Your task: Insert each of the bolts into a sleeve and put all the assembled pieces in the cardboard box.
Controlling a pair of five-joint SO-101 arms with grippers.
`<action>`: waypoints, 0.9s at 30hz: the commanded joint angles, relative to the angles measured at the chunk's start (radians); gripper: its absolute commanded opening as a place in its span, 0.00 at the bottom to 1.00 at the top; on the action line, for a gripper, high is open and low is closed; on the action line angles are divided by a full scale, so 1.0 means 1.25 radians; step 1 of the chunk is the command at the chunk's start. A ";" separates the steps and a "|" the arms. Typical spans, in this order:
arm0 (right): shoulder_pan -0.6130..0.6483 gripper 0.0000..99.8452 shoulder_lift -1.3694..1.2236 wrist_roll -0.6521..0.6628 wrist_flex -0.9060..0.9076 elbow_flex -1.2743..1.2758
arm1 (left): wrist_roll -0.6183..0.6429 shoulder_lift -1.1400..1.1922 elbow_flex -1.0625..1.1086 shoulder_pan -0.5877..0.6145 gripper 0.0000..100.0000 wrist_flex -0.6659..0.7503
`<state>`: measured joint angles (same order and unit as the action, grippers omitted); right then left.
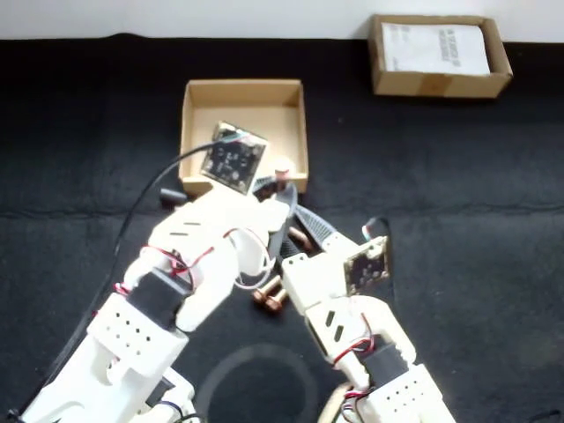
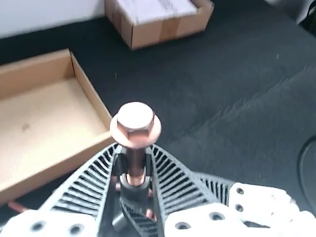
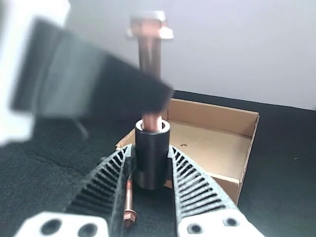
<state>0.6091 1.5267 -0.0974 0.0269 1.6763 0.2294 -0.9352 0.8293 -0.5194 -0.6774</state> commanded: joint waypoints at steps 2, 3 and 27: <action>0.002 0.01 0.012 0.010 -0.017 0.101 | -0.001 0.001 0.035 -0.031 0.02 0.005; 0.002 0.01 0.012 0.010 -0.017 0.101 | -0.001 0.001 0.044 -0.033 0.04 0.004; -0.100 0.01 0.012 0.009 0.088 -0.017 | -0.001 -0.007 0.069 0.185 0.28 -0.230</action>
<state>0.5217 1.5221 -0.0913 0.0790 1.6763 0.2355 -0.9505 0.9168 -0.3583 -0.9429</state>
